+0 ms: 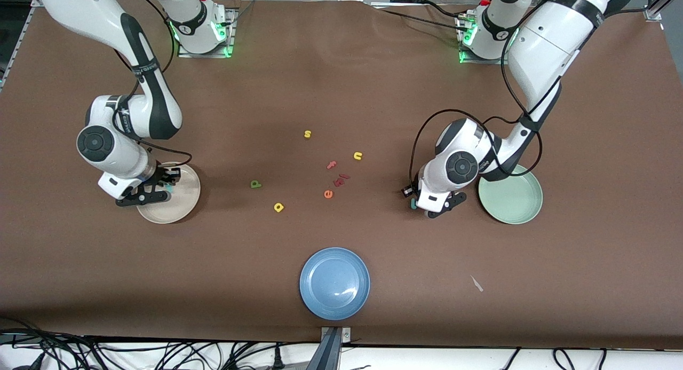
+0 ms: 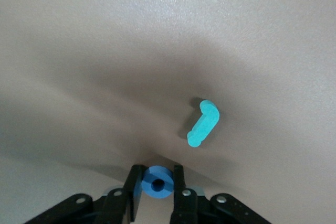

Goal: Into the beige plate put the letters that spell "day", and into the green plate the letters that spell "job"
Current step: 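Place the blue o on the green plate while the right gripper releases cyan letter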

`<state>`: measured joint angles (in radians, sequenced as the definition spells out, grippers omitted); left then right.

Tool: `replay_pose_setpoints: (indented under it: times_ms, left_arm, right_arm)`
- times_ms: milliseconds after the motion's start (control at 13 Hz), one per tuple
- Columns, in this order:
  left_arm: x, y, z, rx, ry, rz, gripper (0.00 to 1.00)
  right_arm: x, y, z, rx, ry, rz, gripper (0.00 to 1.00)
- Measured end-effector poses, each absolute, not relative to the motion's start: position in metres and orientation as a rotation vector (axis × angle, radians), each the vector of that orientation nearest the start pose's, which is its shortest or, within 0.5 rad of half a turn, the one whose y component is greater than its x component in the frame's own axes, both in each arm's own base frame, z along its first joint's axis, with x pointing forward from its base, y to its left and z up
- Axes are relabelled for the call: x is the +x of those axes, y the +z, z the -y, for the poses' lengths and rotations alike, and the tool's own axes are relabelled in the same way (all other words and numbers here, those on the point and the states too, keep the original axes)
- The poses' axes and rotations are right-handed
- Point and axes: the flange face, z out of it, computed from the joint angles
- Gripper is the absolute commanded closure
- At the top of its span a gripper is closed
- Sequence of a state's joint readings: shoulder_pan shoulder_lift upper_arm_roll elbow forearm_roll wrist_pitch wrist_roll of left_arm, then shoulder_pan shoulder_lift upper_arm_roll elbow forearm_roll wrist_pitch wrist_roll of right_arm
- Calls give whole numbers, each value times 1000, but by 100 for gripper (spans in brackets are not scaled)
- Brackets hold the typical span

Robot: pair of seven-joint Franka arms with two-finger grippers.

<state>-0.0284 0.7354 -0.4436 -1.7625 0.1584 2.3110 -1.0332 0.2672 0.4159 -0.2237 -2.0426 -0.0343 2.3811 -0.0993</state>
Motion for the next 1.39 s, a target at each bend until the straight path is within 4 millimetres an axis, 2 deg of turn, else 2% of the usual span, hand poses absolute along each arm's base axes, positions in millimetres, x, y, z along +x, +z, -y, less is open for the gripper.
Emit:
replay_pose_setpoints:
  times_ms: [308,463,617,771,925,1157,1311,1388]
  left_arm:
    - [591,178,270,-3079,312,848,91]
    - [602,200,261,-3092,274,818,91]
    - [614,238,233,-3083,256,750,91]
    - [623,269,183,-3065,278,660,91]
    - [629,279,116,-3059,352,554,91]
    - [628,258,15,-3090,452,430,91]
    - [625,234,-28,-3066,460,360,88]
    - [625,223,-41,-3055,450,352,82]
  right_arm:
    - [592,239,-37,-3213,98,276,0]
    - [593,242,-54,-3177,97,225,0]
    - [595,247,-78,-3163,110,135,0]
    - [593,250,-108,-3150,117,46,0]
    - [587,249,-137,-3138,123,-38,0]
    - [581,247,-178,-3133,124,-147,0]
    - [576,241,-207,-3135,128,-195,0]
    - [574,237,-219,-3137,131,-216,0]
